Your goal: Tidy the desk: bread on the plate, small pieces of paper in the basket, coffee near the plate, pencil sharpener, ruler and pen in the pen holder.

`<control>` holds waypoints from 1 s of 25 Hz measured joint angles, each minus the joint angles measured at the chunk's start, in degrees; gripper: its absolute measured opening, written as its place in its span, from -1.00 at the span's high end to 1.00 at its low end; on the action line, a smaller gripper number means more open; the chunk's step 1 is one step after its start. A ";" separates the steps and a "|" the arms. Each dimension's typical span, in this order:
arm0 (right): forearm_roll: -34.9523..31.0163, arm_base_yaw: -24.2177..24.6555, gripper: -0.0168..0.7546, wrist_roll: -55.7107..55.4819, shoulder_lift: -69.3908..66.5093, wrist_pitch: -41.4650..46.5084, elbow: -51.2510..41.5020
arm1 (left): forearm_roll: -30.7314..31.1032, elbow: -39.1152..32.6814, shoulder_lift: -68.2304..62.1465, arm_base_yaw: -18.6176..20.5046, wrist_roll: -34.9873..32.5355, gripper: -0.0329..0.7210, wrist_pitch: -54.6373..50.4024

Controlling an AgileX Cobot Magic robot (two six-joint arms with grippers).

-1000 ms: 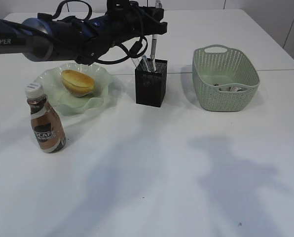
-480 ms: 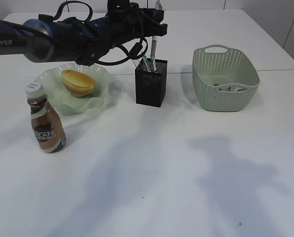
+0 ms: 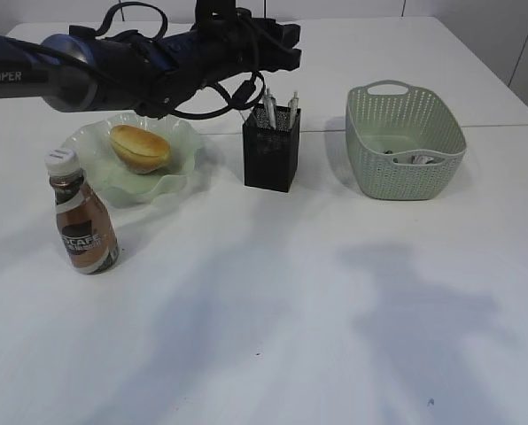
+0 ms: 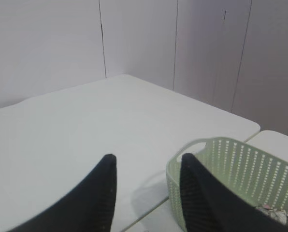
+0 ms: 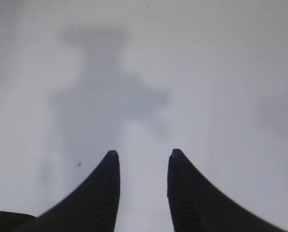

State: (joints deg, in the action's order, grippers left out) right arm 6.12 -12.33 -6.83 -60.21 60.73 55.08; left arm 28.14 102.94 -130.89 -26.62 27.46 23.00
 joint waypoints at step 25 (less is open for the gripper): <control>0.00 0.00 0.23 0.00 -0.70 -2.11 0.00 | -1.55 0.00 22.38 -0.87 -0.11 0.24 -58.87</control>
State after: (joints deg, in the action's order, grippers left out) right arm 6.12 -12.33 -6.83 -60.91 58.62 55.08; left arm 26.59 102.94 -108.51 -27.49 27.35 -35.87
